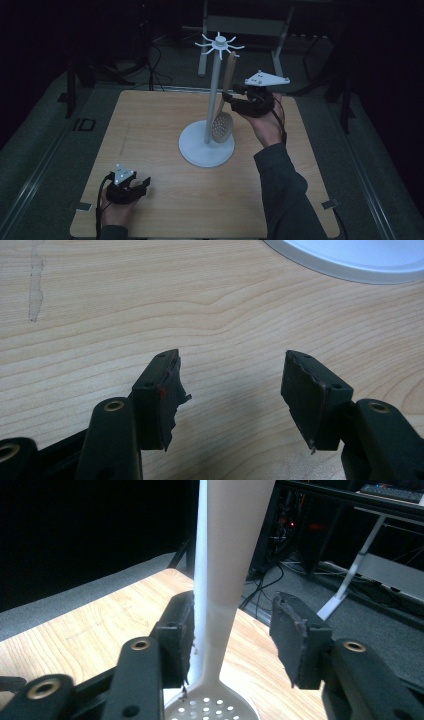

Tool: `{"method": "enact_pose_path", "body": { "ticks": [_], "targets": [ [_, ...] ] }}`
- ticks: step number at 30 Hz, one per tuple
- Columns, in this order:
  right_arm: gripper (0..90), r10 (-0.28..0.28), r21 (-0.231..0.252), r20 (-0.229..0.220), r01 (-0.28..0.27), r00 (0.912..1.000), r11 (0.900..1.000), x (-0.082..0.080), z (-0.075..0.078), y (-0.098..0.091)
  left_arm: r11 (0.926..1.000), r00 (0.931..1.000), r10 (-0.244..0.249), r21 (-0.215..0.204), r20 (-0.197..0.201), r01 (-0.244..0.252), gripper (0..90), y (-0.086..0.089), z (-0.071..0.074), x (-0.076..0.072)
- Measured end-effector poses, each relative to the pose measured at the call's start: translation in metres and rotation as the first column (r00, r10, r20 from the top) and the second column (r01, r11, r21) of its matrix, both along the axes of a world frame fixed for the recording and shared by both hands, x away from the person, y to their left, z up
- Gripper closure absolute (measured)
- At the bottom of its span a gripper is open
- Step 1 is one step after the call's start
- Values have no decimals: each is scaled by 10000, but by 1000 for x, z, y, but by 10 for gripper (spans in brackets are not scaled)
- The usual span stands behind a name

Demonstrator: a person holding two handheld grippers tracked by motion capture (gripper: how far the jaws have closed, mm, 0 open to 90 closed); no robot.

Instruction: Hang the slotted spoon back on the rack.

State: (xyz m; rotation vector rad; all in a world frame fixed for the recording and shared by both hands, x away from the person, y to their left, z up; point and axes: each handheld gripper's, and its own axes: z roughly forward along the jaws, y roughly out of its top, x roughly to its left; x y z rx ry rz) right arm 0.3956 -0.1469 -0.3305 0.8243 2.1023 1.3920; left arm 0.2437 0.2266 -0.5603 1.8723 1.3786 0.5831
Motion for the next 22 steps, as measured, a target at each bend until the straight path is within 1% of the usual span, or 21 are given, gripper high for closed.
{"method": "enact_pose_path", "body": {
  "ticks": [4, 9, 16, 19, 22],
  "targets": [
    [440, -42, 3, -71, 42, 10000, 10000, -1, 0, -1, 10000, 10000, 1, -1, -5, -1, 413, 0, 0, 0],
    [397, -50, -56, -140, 49, 9999, 10000, -2, 0, -3, 10000, 10000, -6, 2, -3, 6, 412, 0, 0, 0],
    [382, -76, -62, -201, 75, 9998, 10000, -6, -1, -8, 10000, 10000, 8, 5, 11, -8, 408, 0, 0, 0],
    [378, -59, -22, -262, 58, 9996, 10000, -9, -5, -12, 10000, 10000, -6, 18, 5, 6, 408, 0, 0, 0],
    [371, -49, -106, -336, 46, 9994, 9999, -11, -10, -17, 10000, 10000, 2, -11, 13, -2, 408, -1, 0, 1]
  ]
}}
